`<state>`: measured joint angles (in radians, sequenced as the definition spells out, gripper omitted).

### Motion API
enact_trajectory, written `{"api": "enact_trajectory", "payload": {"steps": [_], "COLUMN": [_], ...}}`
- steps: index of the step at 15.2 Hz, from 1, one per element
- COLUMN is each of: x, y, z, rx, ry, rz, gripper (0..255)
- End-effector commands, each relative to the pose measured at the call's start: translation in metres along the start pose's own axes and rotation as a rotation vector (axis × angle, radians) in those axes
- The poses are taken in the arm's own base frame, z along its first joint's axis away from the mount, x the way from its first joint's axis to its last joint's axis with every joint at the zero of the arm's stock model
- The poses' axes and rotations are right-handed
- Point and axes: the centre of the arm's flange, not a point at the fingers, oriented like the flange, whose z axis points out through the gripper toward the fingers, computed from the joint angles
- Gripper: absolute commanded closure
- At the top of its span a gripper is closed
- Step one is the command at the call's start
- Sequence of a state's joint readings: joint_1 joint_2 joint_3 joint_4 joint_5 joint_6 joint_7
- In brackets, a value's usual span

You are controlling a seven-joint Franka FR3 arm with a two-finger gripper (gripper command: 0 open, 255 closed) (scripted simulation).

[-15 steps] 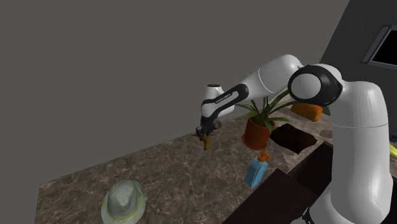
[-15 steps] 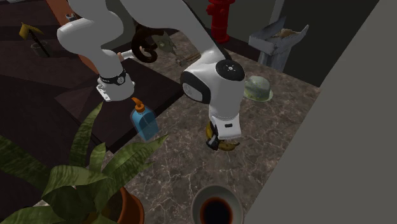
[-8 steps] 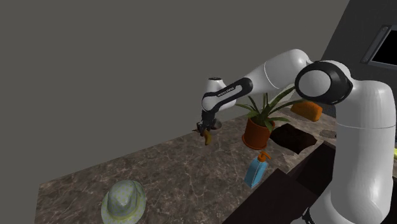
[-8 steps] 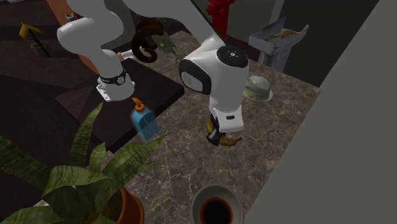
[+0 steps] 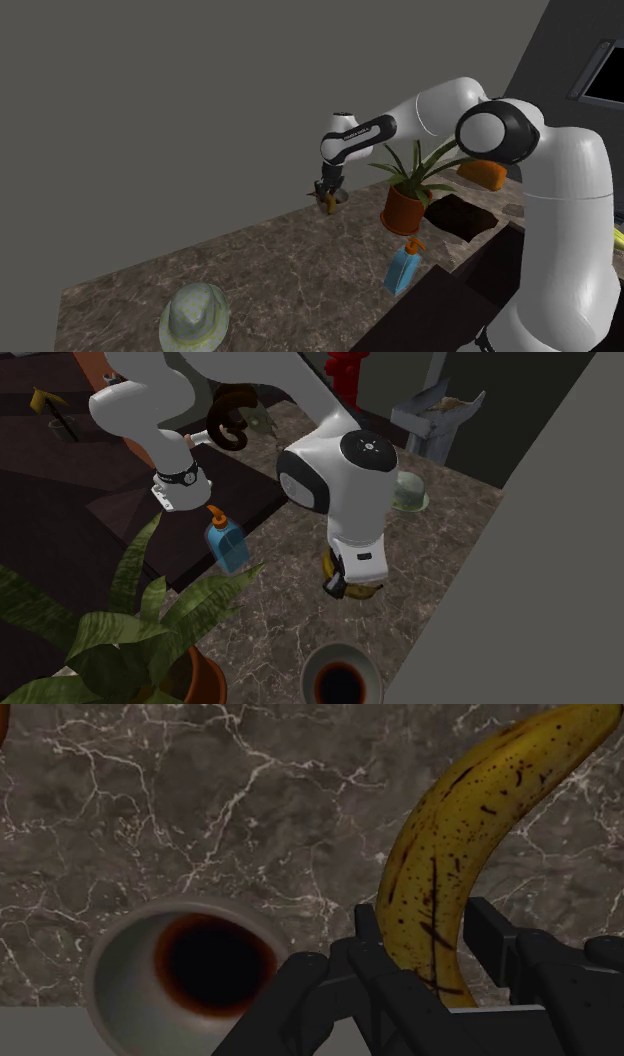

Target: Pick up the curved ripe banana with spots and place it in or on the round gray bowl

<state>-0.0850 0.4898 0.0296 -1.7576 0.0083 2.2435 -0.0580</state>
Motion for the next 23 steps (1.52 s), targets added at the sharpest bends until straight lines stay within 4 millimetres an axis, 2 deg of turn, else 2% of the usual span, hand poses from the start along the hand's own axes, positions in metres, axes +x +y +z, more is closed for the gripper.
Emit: {"api": "enact_trajectory", "payload": {"steps": [1,13,14,23], "x": [0.015,0.100,0.110,0.110], "y": [0.021,0.155,0.170,0.171], "z": [0.000,-0.004,-0.005,0.043], "rx": [0.000,0.000,0.000,0.000], "ry": [0.000,0.000,0.000,0.000], "rz": [-0.001,-0.001,-0.001,-0.001], "gripper": [255,255,255,255]}}
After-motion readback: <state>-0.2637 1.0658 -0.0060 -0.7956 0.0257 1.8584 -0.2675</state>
